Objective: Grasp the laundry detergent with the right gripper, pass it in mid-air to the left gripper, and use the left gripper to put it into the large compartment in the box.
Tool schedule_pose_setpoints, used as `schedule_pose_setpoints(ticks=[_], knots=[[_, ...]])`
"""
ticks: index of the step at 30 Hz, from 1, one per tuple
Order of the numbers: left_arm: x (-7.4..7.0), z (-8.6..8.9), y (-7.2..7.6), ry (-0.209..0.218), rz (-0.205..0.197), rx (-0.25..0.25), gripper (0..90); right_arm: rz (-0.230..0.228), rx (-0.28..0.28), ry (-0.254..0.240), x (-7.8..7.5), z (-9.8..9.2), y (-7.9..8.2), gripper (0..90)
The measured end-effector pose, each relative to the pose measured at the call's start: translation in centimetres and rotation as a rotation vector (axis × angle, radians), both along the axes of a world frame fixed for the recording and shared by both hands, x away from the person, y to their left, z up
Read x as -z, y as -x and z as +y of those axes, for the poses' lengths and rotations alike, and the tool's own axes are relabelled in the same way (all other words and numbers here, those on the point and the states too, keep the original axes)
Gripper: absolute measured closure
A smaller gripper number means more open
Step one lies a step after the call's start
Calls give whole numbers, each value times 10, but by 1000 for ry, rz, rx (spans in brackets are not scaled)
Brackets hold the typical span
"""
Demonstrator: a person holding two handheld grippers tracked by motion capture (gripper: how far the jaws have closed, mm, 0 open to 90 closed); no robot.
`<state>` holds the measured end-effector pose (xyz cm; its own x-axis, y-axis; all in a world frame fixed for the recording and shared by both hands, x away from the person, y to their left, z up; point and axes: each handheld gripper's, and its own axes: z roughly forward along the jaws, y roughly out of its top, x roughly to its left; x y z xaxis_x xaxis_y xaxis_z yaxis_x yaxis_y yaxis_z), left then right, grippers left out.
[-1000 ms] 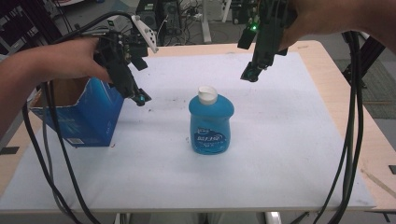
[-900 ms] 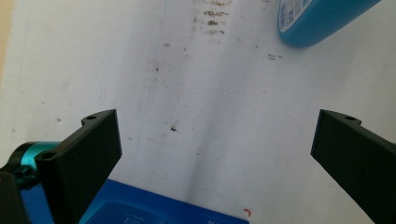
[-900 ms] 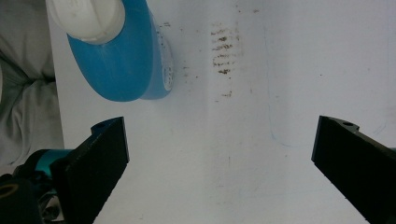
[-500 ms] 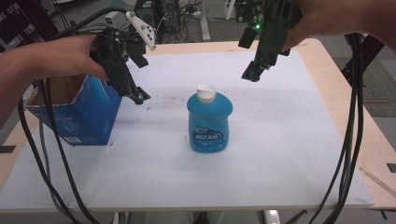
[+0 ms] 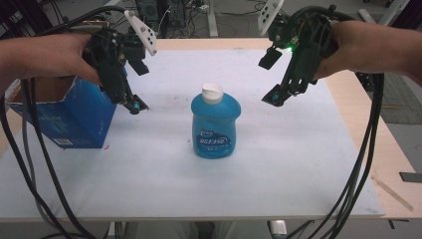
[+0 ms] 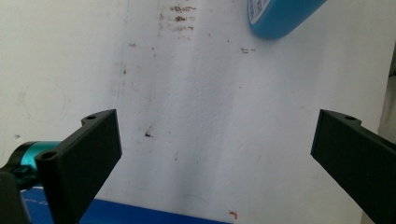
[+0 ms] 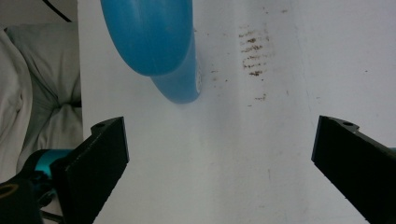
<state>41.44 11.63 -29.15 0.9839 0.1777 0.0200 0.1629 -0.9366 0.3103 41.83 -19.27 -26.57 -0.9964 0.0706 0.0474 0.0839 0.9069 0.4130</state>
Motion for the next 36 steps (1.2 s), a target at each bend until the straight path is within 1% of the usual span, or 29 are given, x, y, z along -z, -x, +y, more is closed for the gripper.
schedule_pose_setpoints(ticks=[2, 6, 8, 12, 14, 18, 20, 22, 24, 27, 31, 33, 36], knots=[[1, 1, -1, -5, 0, 2, 18, 8, 0, -23, 5, -3, 1, 29], [0, 3, -2, 9, -9, -1, 18, 16, 3, -90, 15, -8, 4, 29], [0, 3, -3, 7, -8, 1, 17, 16, -2, -124, 21, -10, 5, 30], [1, 2, -4, 7, -4, 1, 17, 28, 6, -182, 35, -13, 11, 30], [1, 1, -3, 11, 3, 0, 17, 35, 11, -222, 42, -15, 12, 30], [1, 0, -2, -3, 6, -2, 17, 56, 26, -307, 58, -18, 16, 30], [1, -1, -1, -4, 7, 0, 17, 53, 32, -337, 66, -19, 19, 30], [0, -1, -1, -9, 5, 4, 17, 58, 38, -358, 73, -21, 21, 30], [1, -2, -1, -3, 6, -7, 17, 53, 41, -383, 80, -21, 22, 30], [0, -3, 0, -9, 5, -9, 17, 54, 43, -411, 87, -21, 23, 30], [0, -3, 0, -13, 4, -14, 17, 46, 35, -427, 91, -18, 23, 30], [0, -3, 1, -12, 2, -16, 17, 48, 35, -428, 92, -17, 23, 30], [0, -3, 1, -14, 1, -17, 17, 46, 27, -445, 93, -14, 22, 30]])
